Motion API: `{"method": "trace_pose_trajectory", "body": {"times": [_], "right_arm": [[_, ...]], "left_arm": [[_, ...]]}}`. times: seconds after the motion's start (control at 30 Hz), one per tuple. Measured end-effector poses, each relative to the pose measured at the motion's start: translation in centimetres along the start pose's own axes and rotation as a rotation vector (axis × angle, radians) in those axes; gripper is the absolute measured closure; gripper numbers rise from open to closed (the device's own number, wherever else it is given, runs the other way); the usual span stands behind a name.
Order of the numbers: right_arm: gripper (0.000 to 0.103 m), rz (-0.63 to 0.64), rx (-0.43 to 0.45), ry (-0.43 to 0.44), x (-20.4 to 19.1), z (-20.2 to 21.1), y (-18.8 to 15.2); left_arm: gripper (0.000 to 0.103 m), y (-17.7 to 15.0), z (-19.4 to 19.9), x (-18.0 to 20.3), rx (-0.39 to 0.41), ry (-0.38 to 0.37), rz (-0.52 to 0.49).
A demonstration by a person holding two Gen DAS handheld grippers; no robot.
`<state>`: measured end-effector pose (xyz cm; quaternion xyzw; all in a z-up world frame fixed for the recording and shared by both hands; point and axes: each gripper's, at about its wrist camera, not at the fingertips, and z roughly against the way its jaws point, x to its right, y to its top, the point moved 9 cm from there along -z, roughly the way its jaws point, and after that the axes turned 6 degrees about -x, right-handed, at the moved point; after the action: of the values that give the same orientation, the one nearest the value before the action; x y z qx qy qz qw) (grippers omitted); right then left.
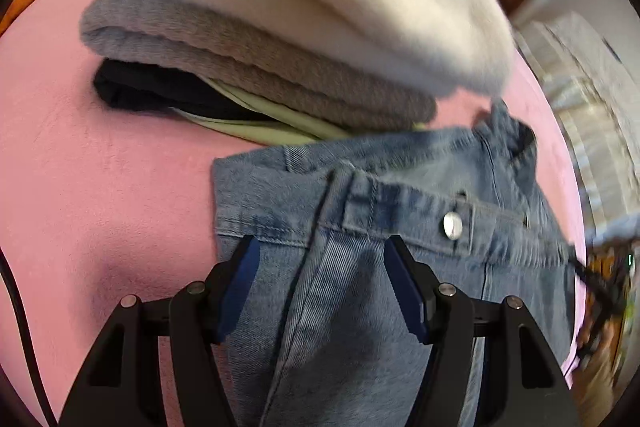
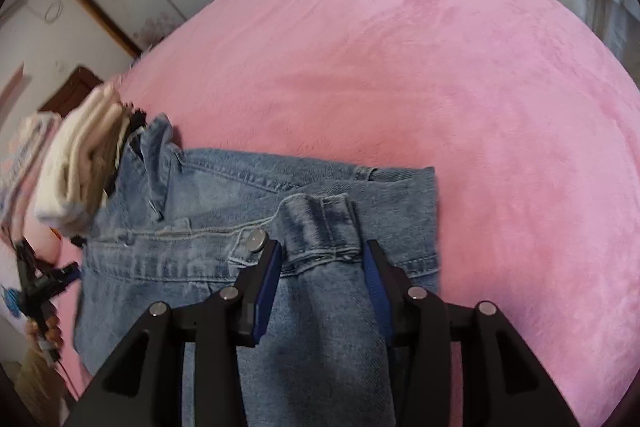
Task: Fold large clothes
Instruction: 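Fold the hem up toward the collar with both grippers, then lay the folded hem on the collar and open both grippers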
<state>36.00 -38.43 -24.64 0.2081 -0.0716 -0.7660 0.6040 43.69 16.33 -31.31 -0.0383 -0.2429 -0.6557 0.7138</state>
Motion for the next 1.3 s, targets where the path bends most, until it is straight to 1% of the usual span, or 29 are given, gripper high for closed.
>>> {"method": "trace_pose_trajectory", "body": {"times": [0.07, 0.17, 0.27, 0.4, 0.47, 0.5, 0.57, 0.6, 0.63, 0.67, 0.7, 0.77, 0.8, 0.83, 0.9, 0.97, 1.0, 1.13, 1.23, 1.3], "right_arm": [[0.054, 0.037, 0.000, -0.016, -0.2, -0.3, 0.0], [0.053, 0.065, 0.007, -0.031, -0.5, -0.8, -0.1], [0.052, 0.075, 0.014, -0.034, -0.5, -1.3, -0.1], [0.052, 0.064, 0.029, -0.039, -0.4, -1.6, 0.1], [0.055, 0.082, 0.034, -0.071, -0.6, -1.6, 0.0], [0.056, 0.099, 0.038, -0.093, -0.8, -1.5, -0.1], [0.065, 0.129, 0.048, -0.121, -1.3, -1.3, -0.3], [0.067, 0.141, 0.059, -0.142, -1.5, -1.1, -0.4], [0.071, 0.154, 0.070, -0.161, -1.8, -0.9, -0.5], [0.073, 0.170, 0.085, -0.188, -2.1, -0.6, -0.6], [0.073, 0.192, 0.103, -0.227, -2.5, -0.3, -0.8], [0.076, 0.217, 0.131, -0.276, -3.1, 0.2, -1.1], [0.077, 0.225, 0.148, -0.298, -3.5, 0.6, -1.2], [0.077, 0.225, 0.162, -0.310, -3.8, 1.0, -1.3], [0.078, 0.215, 0.208, -0.314, -4.3, 2.5, -1.3], [0.078, 0.203, 0.256, -0.315, -4.8, 4.1, -1.1], [0.078, 0.193, 0.286, -0.314, -4.9, 5.2, -0.9], [0.078, 0.152, 0.373, -0.275, -5.3, 8.6, 0.9], [0.078, 0.147, 0.429, -0.280, -5.9, 9.8, 2.7], [0.078, 0.141, 0.449, -0.282, -6.1, 9.5, 4.1]], "left_arm": [[0.040, -0.3, -0.2, 0.2, -0.001, 0.024, -0.060], [0.040, -0.3, -1.0, 0.7, -0.008, 0.052, -0.111], [0.040, -0.1, -1.6, 1.0, -0.018, 0.071, -0.138], [0.040, 0.3, -1.8, 2.0, -0.005, 0.088, -0.166], [0.040, 0.1, -1.9, 3.0, -0.009, 0.087, -0.192], [0.043, -0.1, -2.0, 3.7, -0.015, 0.090, -0.216], [0.043, -0.2, -2.4, 4.6, -0.005, 0.156, -0.247], [0.047, -0.3, -2.5, 4.8, -0.005, 0.184, -0.254], [0.056, -0.3, -2.5, 4.8, 0.006, 0.221, -0.253], [0.064, -0.3, -2.4, 4.9, 0.022, 0.257, -0.244], [0.079, -0.2, -2.0, 4.6, 0.041, 0.306, -0.225], [0.082, -0.5, -1.2, 4.6, 0.065, 0.348, -0.200], [0.084, -0.8, -0.7, 4.8, 0.083, 0.382, -0.201], [0.090, -1.0, -0.1, 5.1, 0.103, 0.414, -0.209], [0.092, -1.6, 1.1, 6.0, 0.157, 0.474, -0.213], [0.092, -1.7, 2.9, 7.0, 0.226, 0.499, -0.213], [0.092, -1.6, 4.3, 7.6, 0.280, 0.505, -0.213], [0.092, -0.4, 7.1, 9.8, 0.402, 0.512, -0.190], [0.092, 1.1, 8.3, 10.2, 0.463, 0.511, -0.153], [0.092, 2.1, 8.0, 9.8, 0.475, 0.508, -0.129]]}}
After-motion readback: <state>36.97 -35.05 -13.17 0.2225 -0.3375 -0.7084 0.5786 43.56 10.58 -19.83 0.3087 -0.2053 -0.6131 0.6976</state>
